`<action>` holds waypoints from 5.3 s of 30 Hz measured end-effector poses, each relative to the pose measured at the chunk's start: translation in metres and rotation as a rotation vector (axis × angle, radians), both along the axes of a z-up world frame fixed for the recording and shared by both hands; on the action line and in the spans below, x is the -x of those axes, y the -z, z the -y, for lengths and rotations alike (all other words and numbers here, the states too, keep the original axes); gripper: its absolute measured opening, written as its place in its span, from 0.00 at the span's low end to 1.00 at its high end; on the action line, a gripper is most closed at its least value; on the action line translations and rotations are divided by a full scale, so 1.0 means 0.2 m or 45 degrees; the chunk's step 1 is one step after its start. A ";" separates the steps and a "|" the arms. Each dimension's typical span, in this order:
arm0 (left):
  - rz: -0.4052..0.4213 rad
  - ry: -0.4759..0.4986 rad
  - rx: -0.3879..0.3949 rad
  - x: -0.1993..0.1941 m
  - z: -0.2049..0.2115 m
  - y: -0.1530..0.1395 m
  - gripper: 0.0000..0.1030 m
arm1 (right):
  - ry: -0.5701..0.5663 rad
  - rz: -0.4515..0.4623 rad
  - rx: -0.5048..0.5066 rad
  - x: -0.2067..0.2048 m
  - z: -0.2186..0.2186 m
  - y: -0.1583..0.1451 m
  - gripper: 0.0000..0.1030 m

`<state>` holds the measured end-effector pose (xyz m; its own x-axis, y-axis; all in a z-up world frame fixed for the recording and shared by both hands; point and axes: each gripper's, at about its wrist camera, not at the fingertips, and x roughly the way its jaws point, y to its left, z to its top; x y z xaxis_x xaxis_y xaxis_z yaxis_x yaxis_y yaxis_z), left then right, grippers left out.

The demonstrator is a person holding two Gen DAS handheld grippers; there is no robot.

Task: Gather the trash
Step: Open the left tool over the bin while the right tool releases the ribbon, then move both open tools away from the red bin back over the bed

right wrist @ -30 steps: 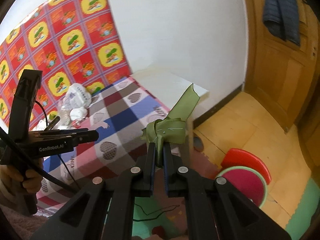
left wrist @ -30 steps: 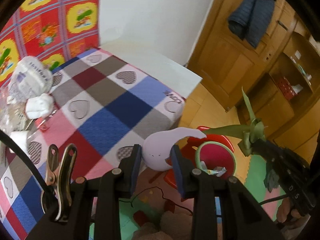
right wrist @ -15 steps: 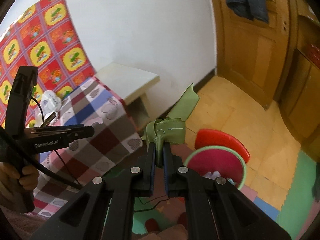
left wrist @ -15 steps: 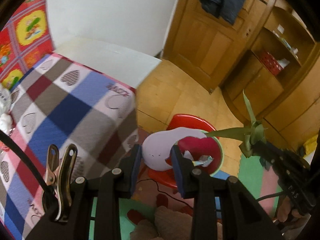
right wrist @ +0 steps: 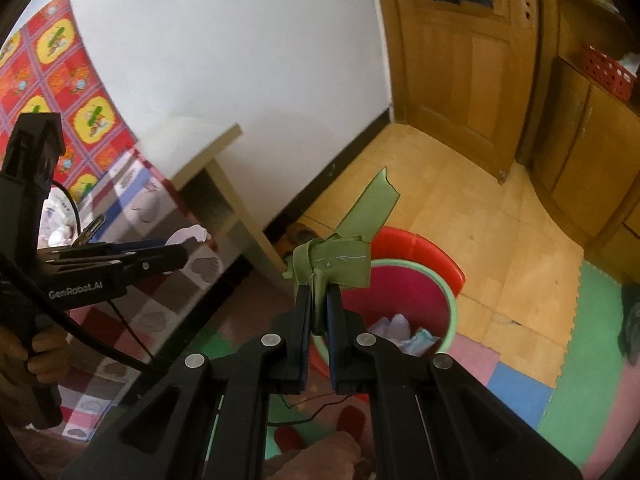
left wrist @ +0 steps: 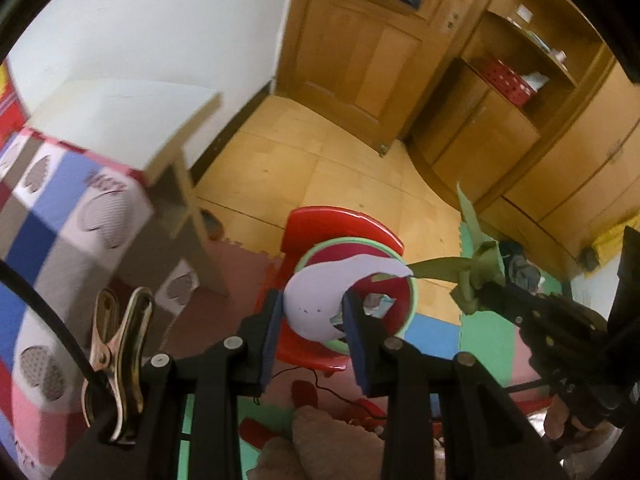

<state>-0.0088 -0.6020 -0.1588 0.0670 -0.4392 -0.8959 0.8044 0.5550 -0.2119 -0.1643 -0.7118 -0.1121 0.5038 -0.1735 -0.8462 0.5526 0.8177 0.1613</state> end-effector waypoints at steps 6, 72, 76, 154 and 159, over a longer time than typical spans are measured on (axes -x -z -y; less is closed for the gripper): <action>-0.047 0.074 -0.053 0.07 0.17 0.17 0.31 | 0.021 -0.048 -0.025 0.03 0.10 0.14 0.08; -0.226 0.103 -0.276 0.03 0.71 1.37 0.68 | 0.062 -0.283 -0.166 -0.10 0.50 1.15 0.51; -0.227 0.098 -0.262 0.02 0.70 1.33 0.68 | 0.067 -0.276 -0.164 -0.09 0.49 1.11 0.51; 0.051 -0.340 0.017 -0.32 -0.49 -0.24 0.69 | -0.409 0.089 0.041 -0.67 -0.60 -0.17 0.51; 0.103 -0.438 0.007 -0.39 -0.69 -0.30 0.69 | -0.525 0.116 0.029 -0.78 -0.75 -0.20 0.51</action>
